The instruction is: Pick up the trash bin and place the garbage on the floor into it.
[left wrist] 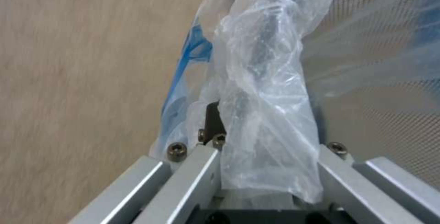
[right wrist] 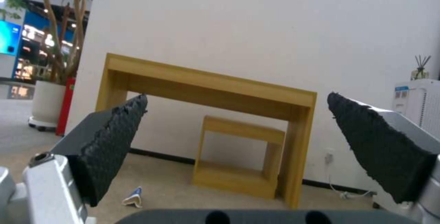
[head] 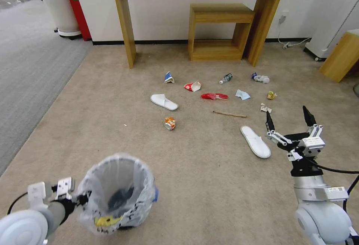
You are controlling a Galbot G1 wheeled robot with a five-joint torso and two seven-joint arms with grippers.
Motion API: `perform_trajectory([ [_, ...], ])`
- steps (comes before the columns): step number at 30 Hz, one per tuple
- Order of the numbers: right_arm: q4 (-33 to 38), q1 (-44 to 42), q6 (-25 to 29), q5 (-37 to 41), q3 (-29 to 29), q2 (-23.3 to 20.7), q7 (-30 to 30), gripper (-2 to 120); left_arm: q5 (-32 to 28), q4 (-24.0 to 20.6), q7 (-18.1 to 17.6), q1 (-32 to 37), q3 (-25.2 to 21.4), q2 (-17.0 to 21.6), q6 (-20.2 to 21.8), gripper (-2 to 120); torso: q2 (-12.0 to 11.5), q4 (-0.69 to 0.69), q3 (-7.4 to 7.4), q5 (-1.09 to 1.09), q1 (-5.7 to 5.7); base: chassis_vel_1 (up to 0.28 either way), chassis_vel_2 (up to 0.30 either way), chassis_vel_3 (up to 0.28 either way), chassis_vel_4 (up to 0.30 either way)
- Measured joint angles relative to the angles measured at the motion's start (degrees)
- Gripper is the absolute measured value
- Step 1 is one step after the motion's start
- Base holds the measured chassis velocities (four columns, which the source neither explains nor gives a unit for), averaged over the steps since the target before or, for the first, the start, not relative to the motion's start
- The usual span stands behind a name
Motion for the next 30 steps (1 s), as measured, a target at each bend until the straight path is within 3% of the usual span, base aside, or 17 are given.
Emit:
perform_trajectory([
  [6,0.3,0.3,-0.5,0.0,-0.1,0.4,0.0,100,-5.6,-6.6,-2.9,2.3,-5.8,2.2,0.2,2,0.0,0.02,0.00,0.01,0.00,0.000,0.000,0.000,0.000],
  [11,0.7,0.5,-0.9,0.5,0.2,0.2,0.2,100,-10.0,-7.5,-4.5,5.7,-12.8,4.7,0.7,2,0.0,0.03,0.00,0.00,0.00,0.000,0.000,0.000,0.000],
  [23,1.6,0.1,-1.2,0.5,0.4,0.8,0.4,100,-12.8,-7.3,-7.1,8.4,-15.0,7.5,1.0,2,0.0,0.02,0.00,-0.01,0.00,0.000,0.000,0.000,0.000],
  [30,1.7,-0.3,-1.1,0.4,0.8,1.1,0.5,100,-17.7,-7.2,-8.5,8.3,-19.0,8.3,1.3,2,0.0,0.01,0.00,0.00,0.00,0.000,0.000,0.000,0.000],
])
